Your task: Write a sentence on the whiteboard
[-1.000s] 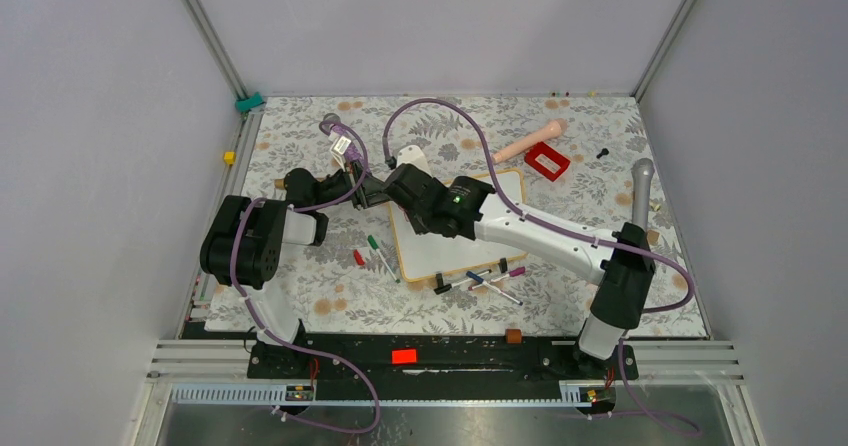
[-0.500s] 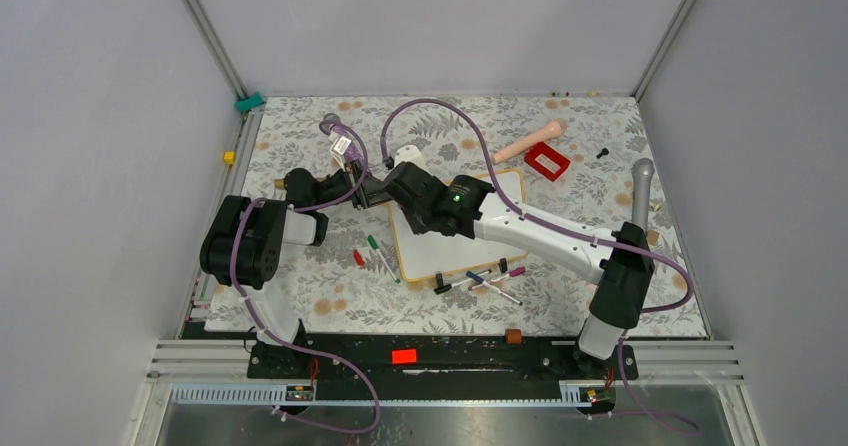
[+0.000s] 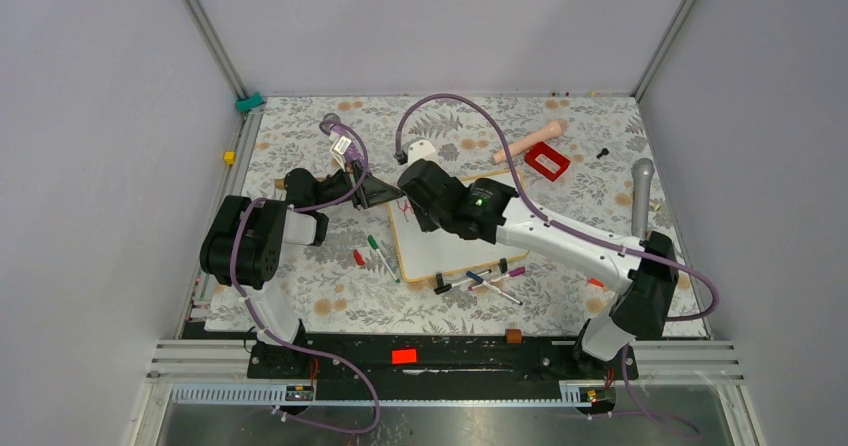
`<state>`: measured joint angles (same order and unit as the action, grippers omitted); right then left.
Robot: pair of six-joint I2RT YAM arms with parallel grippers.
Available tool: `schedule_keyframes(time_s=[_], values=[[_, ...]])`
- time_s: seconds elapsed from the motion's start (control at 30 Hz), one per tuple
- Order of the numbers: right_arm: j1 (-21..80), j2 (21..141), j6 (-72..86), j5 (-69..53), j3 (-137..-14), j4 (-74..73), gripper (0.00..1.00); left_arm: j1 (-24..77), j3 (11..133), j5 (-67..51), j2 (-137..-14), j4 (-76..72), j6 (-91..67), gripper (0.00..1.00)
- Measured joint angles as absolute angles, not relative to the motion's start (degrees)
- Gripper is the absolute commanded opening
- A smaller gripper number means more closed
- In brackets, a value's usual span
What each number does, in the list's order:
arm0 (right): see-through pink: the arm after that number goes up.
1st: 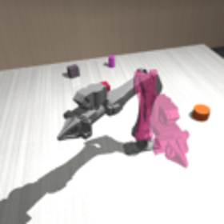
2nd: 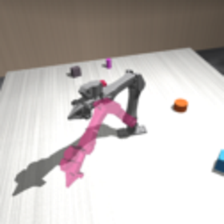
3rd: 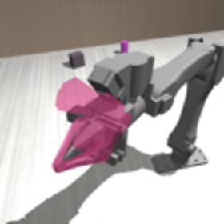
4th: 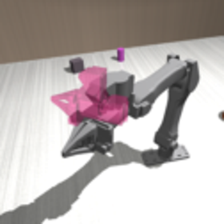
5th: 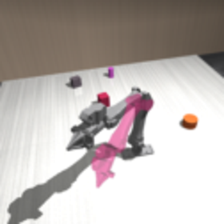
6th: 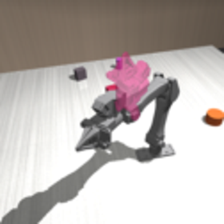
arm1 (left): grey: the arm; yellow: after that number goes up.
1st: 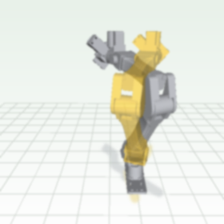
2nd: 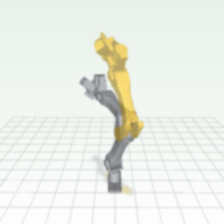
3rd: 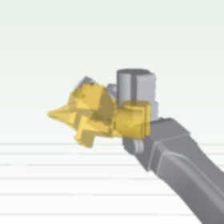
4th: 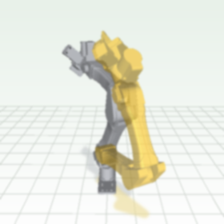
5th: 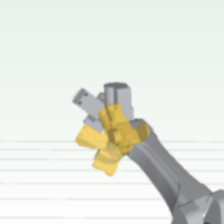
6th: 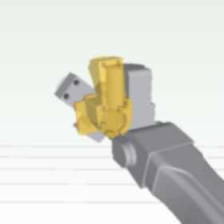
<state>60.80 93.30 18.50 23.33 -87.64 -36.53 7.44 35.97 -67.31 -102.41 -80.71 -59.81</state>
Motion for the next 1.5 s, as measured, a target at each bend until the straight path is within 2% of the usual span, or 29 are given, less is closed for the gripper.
schedule_keyframes(time_s=[1.5], values=[[58.98, 95.42, 20.99, 24.38, -87.83, -38.83, 0.0, 7.44, 35.97, -67.29, -102.41, -80.64, -59.81, 0.01]])
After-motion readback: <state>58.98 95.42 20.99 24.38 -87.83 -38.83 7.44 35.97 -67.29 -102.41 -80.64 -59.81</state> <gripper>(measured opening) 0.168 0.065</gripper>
